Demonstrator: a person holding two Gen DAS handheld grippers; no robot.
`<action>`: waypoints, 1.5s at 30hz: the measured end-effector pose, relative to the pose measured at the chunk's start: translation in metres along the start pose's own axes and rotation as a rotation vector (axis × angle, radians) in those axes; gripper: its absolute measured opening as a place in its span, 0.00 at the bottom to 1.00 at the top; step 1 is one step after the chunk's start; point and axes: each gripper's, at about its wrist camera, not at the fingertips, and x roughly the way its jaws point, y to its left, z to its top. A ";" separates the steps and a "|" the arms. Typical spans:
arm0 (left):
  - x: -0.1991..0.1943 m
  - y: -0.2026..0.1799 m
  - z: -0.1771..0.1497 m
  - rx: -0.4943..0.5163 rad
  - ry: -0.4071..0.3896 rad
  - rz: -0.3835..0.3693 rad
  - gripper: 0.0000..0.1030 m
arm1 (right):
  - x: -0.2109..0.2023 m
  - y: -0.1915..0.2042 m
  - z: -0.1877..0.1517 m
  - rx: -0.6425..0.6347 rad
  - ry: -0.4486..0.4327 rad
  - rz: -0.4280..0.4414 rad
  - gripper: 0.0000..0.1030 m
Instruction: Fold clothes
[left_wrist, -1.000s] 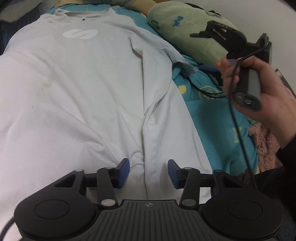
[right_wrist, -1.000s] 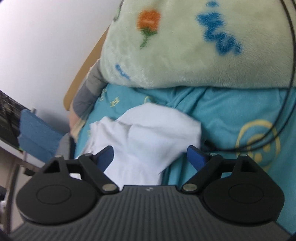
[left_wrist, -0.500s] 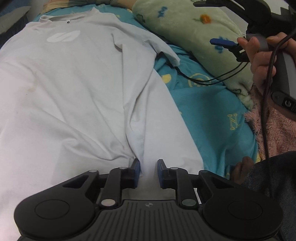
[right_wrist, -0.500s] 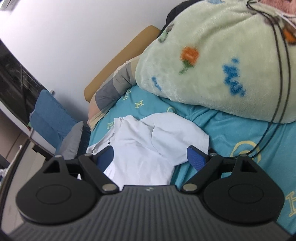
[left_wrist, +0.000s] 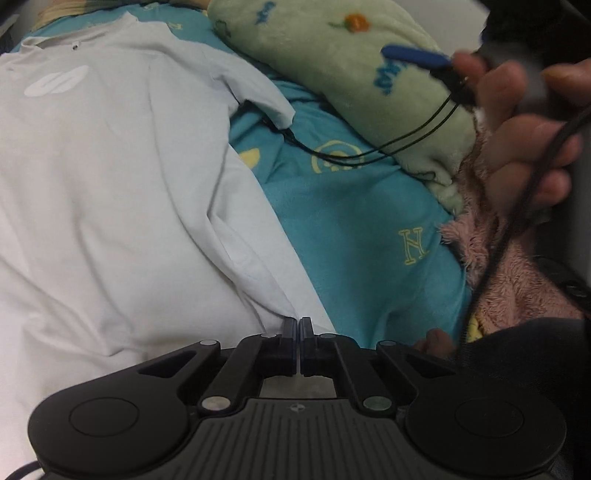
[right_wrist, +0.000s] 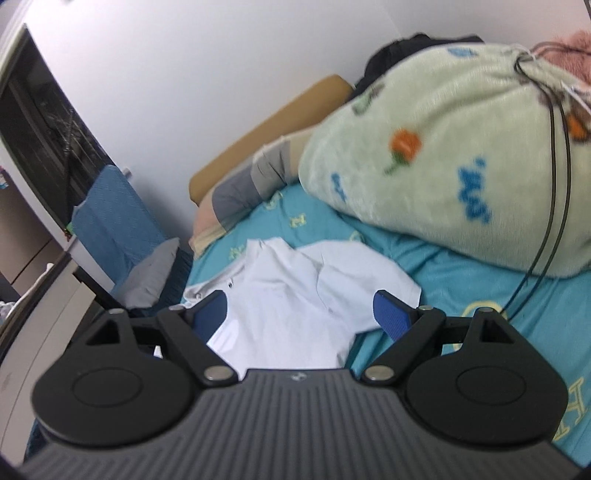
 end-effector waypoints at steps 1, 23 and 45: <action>-0.005 0.004 0.001 -0.005 -0.010 0.013 0.02 | -0.001 0.000 0.001 -0.007 -0.004 0.004 0.86; -0.092 0.133 0.019 -0.321 -0.303 0.195 0.77 | 0.127 -0.082 -0.047 0.534 0.159 0.039 0.85; -0.104 0.185 0.029 -0.432 -0.519 0.198 0.74 | 0.258 -0.072 -0.030 0.150 0.011 -0.143 0.87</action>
